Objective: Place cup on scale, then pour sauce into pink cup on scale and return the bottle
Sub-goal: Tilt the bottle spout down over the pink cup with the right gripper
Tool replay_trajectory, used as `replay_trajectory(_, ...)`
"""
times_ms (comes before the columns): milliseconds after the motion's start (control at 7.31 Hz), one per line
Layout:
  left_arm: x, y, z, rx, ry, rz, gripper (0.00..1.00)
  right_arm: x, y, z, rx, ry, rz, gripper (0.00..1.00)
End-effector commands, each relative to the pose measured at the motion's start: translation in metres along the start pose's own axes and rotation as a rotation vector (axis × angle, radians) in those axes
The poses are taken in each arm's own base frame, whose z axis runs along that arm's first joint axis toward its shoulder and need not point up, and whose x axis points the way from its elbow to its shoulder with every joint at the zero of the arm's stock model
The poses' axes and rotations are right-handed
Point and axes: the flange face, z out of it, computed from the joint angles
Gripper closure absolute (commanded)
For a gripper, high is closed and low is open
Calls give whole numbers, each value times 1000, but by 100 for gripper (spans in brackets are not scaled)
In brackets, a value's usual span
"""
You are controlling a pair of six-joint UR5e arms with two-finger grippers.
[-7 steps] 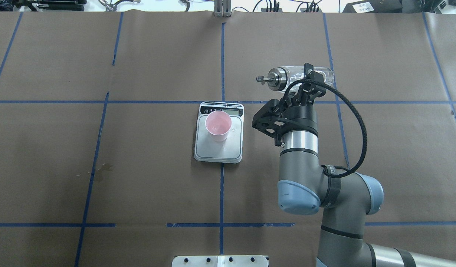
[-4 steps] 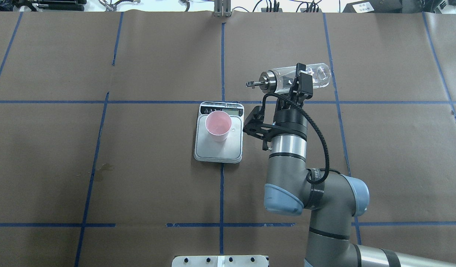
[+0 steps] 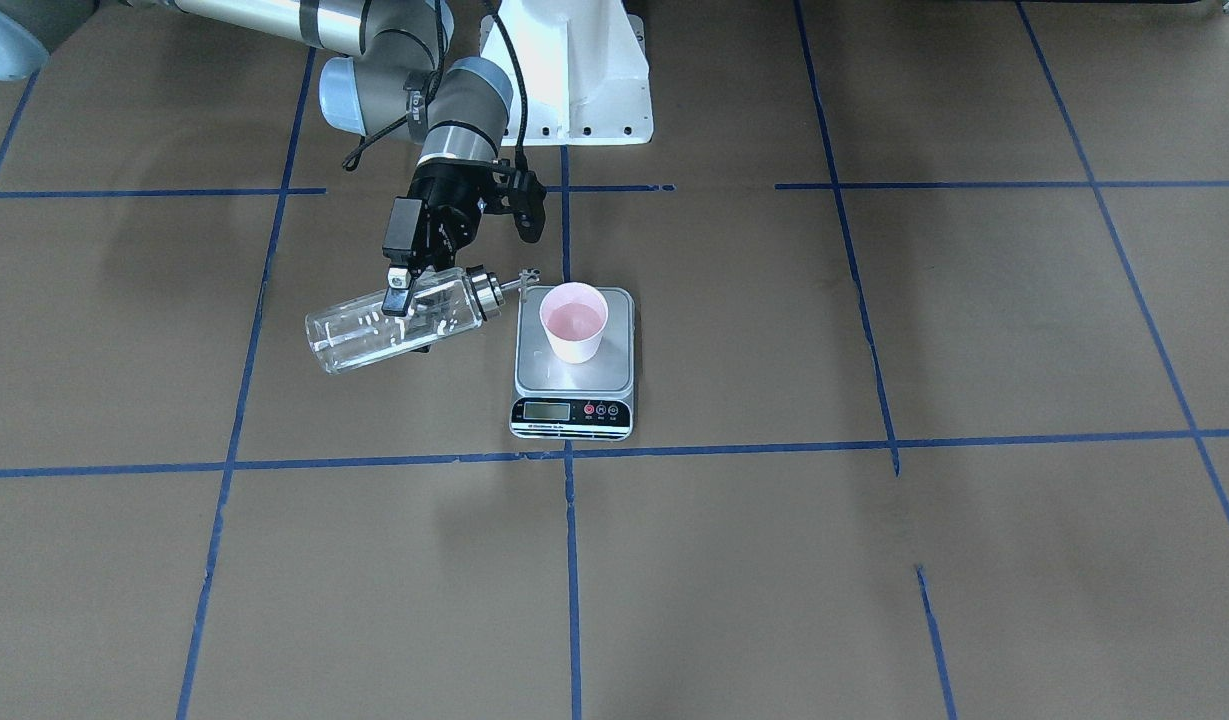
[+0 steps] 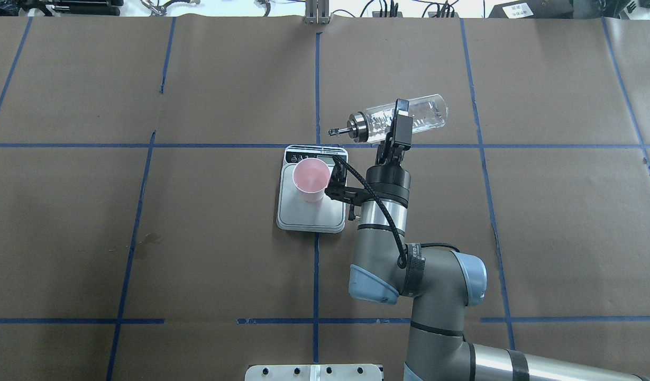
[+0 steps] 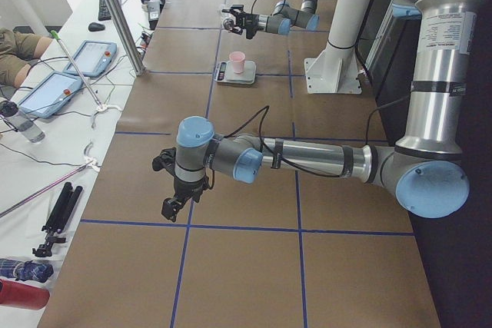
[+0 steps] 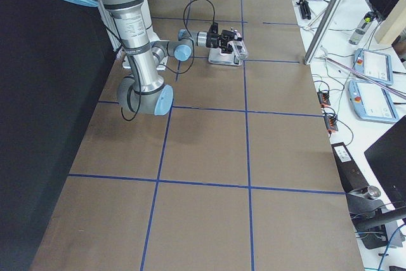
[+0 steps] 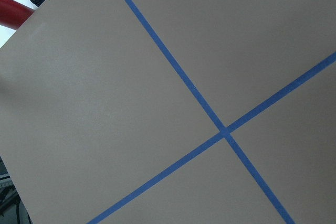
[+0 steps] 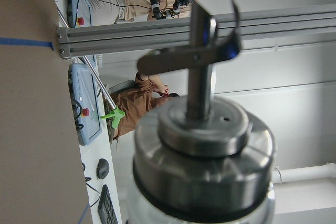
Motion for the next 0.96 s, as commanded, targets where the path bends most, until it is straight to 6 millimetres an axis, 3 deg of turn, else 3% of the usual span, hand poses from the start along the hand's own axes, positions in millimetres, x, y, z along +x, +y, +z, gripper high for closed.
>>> replay_trajectory(0, -1, -1, 2, 1, 0, 1, 0, -12, 4, -1, 0, 3, -28, 100)
replay_trajectory(274, -1, -2, 2, 3, -1, 3, 0, -24, 8, 1, 3, 51, -104, 100)
replay_trajectory(821, 0, -3, 0, 8, -1, 7, 0, -19, 4, 0, 6, 98, -215, 100)
